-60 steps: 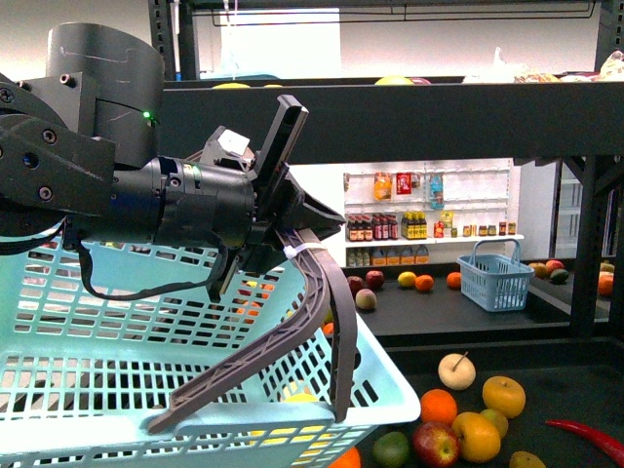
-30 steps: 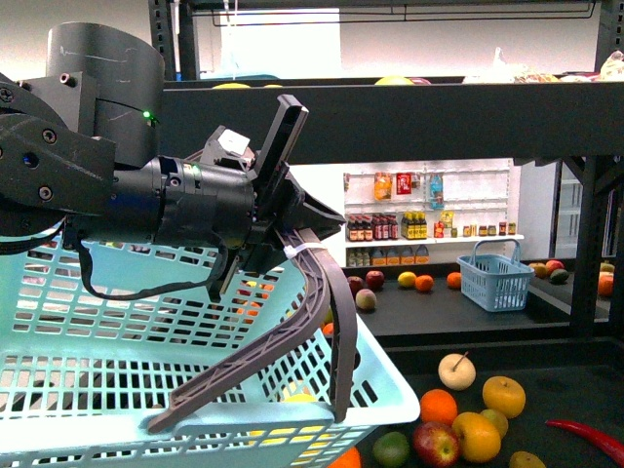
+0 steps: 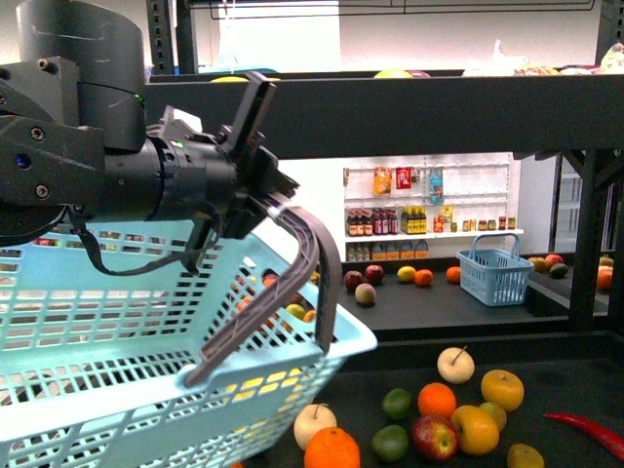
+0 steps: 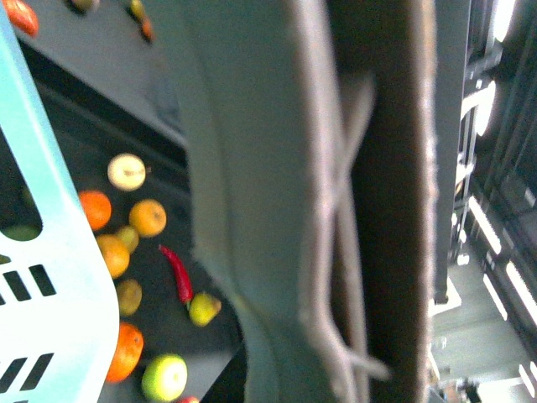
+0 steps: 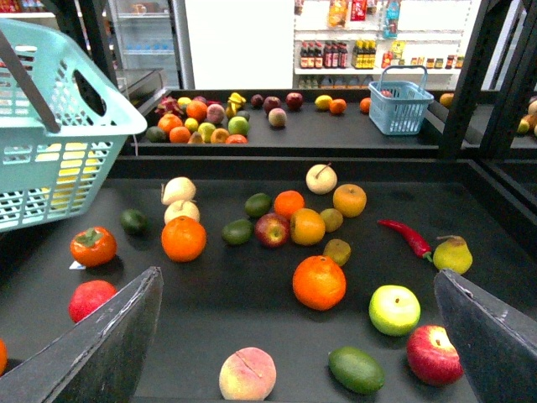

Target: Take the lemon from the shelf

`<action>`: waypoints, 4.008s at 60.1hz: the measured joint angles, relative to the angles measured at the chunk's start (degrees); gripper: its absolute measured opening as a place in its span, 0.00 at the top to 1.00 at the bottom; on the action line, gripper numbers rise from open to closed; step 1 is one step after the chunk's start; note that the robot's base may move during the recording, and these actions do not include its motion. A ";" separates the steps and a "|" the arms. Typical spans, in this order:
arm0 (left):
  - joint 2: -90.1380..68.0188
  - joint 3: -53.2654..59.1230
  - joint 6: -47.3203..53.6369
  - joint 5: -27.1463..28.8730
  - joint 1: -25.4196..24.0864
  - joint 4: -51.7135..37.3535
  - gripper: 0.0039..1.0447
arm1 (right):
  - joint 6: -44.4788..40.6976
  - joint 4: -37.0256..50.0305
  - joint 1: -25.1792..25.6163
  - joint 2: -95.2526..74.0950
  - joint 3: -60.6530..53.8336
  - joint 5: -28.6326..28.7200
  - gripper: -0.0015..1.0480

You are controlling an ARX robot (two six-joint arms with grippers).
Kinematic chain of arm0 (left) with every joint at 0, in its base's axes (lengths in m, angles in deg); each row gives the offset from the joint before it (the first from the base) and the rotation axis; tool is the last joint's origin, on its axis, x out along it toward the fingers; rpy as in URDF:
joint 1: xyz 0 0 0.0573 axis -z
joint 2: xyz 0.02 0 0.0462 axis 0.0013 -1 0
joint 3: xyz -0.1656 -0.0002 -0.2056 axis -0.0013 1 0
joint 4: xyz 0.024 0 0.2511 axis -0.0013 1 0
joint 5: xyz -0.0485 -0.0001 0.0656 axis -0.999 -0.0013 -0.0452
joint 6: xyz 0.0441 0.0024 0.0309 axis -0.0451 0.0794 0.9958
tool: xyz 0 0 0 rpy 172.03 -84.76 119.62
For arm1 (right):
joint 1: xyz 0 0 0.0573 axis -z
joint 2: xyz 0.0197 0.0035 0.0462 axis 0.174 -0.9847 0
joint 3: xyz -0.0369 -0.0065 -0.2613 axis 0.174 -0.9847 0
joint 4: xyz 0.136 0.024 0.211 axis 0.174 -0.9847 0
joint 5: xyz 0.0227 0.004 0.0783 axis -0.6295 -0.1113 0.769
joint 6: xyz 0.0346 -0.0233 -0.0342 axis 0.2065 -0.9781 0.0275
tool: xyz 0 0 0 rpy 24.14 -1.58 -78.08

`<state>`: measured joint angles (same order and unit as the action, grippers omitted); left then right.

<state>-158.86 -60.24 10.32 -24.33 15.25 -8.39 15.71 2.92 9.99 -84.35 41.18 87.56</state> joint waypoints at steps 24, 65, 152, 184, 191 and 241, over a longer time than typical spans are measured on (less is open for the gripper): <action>-6.08 -2.56 -17.18 12.28 -14.10 -18.75 0.95 | 0.00 0.00 0.00 0.00 0.00 0.00 0.07; -16.52 -10.84 -25.07 4.90 -30.12 -25.94 0.95 | 0.00 0.00 0.00 0.02 -0.02 0.00 0.07; -21.09 -1.81 -28.41 0.85 -38.42 -37.11 0.95 | 0.00 0.00 0.00 0.02 -0.02 -0.02 0.07; -18.32 -0.52 -24.20 0.79 -39.01 -30.82 0.14 | -0.02 0.00 0.00 0.04 -0.02 0.02 0.07; -15.96 -0.59 -21.57 2.47 -39.04 -22.86 0.08 | 0.00 0.00 0.00 0.04 -0.02 0.02 0.07; -8.44 -0.24 -10.10 4.81 -38.62 -0.52 0.08 | 0.00 0.00 0.00 0.07 -0.02 0.02 0.07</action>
<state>-167.30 -60.48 0.22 -19.52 -23.37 -8.91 15.71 2.92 9.99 -84.28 41.16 87.58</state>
